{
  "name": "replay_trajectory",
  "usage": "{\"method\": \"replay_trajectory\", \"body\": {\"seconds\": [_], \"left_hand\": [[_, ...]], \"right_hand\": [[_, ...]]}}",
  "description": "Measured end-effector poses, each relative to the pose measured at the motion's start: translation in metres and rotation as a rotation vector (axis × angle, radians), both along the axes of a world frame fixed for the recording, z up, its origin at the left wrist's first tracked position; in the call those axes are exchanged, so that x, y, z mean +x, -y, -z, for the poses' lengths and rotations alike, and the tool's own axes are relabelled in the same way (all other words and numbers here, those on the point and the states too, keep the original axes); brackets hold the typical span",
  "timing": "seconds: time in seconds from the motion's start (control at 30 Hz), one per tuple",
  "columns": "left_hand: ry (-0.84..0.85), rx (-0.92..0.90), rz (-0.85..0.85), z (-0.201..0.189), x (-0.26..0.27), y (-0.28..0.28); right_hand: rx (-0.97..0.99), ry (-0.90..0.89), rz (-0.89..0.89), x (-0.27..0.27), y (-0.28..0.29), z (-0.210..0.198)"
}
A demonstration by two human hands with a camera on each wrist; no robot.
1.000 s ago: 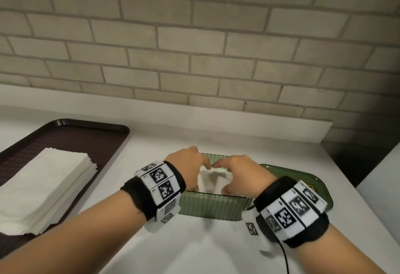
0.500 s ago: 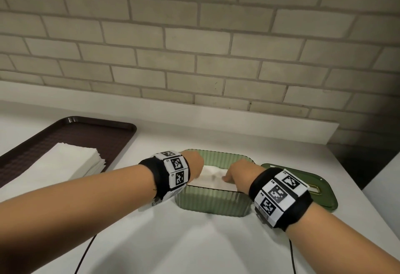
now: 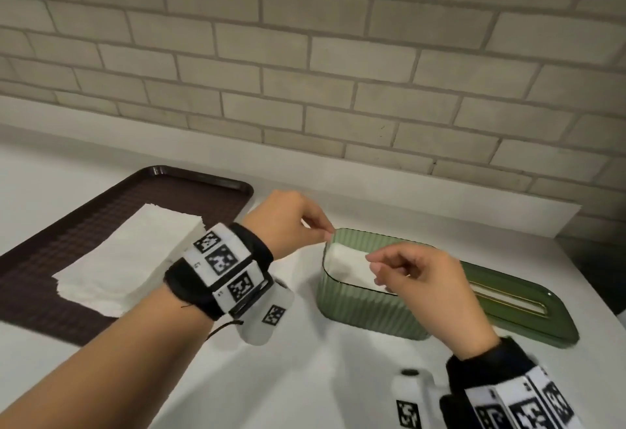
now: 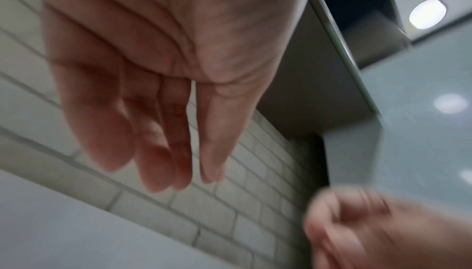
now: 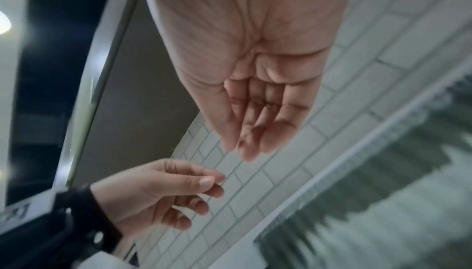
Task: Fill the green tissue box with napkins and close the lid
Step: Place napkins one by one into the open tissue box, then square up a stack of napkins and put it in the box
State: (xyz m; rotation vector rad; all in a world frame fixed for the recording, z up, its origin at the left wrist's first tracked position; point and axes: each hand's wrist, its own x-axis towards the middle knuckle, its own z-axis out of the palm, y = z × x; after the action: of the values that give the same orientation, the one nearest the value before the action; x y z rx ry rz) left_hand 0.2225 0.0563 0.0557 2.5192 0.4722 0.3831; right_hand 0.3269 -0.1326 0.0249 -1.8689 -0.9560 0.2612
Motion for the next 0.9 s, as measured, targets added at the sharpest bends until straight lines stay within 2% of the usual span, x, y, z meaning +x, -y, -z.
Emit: {"method": "replay_trajectory", "body": {"seconds": [0.13,0.33,0.47,0.6,0.73,0.9], "left_hand": [[0.116,-0.157,-0.195,0.006,-0.057,-0.031],[0.076,-0.185,-0.438,0.028,-0.147,-0.071],[0.045,-0.167,-0.554,0.048,-0.193,-0.094],[-0.013,-0.099,-0.591,0.072,-0.222,-0.110],[-0.037,-0.134,-0.609,0.089,-0.240,-0.118],[0.044,-0.202,-0.539,0.098,-0.245,-0.123]], "right_hand": [[0.094,-0.276,-0.056,-0.015,-0.014,0.016],[0.045,-0.476,-0.103,-0.038,-0.060,0.024],[-0.220,-0.420,-0.255,-0.060,-0.111,0.034],[-0.456,-0.274,-0.349,-0.084,-0.164,0.037],[-0.558,-0.057,-0.367,-0.092,-0.220,0.028],[-0.537,0.163,-0.328,-0.090,-0.293,0.022]]}}
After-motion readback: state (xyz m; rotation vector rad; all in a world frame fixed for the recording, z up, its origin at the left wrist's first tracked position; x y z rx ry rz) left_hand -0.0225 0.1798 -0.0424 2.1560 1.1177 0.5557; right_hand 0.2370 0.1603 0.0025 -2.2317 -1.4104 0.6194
